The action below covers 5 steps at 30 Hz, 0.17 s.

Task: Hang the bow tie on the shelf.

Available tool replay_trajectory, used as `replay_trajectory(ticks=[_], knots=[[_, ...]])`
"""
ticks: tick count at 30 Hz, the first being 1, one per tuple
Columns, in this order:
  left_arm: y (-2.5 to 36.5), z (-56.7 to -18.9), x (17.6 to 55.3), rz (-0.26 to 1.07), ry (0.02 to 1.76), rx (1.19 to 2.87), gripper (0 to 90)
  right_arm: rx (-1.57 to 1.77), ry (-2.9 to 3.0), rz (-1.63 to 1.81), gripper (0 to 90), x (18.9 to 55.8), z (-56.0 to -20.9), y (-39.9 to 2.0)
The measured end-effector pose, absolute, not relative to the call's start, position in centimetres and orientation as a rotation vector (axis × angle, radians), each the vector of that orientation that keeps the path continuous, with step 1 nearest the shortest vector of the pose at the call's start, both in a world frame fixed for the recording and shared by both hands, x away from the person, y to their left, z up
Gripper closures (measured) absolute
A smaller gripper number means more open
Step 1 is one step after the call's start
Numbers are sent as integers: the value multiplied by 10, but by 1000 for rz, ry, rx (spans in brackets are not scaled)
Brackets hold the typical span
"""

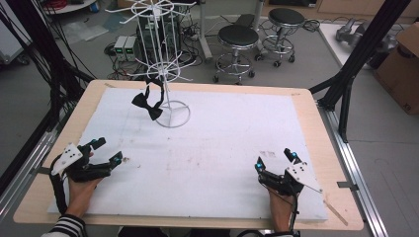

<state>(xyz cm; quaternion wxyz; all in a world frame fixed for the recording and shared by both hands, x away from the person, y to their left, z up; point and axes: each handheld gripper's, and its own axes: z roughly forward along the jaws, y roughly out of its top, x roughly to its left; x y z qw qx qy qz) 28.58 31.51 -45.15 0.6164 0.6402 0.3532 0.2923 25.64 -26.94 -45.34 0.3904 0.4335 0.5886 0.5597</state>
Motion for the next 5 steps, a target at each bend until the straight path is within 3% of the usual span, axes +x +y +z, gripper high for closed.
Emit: replay_trajectory(ticks=[5], knots=[[315,-452,283,694,810,1462,123,1100,1490,1427,16,256,-454,-270]])
